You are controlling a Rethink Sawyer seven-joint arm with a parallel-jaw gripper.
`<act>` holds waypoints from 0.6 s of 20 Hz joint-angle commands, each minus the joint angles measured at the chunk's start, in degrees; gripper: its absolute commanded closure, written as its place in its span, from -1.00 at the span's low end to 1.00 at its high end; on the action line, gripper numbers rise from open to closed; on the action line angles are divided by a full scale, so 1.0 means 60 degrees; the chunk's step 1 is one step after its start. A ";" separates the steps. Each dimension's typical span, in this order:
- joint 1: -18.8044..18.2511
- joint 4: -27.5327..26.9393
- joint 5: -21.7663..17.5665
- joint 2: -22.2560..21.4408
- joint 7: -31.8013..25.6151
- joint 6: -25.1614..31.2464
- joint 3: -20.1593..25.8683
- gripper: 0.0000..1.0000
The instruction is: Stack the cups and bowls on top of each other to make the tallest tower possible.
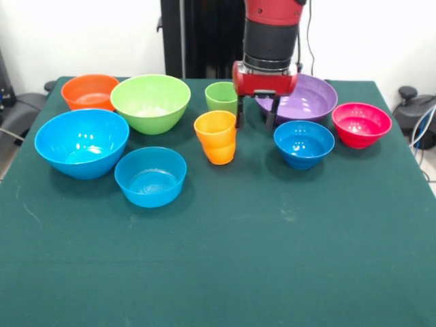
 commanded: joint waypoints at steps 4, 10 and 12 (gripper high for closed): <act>-0.0292 0.0739 -0.0578 -0.0507 0.0100 0.0992 0.1256 -1.00; -0.0634 0.0726 -0.0691 -0.0594 -0.0236 0.1333 0.1509 -1.00; -0.0633 0.0720 -0.0689 -0.0624 -0.0227 0.1417 0.1540 -1.00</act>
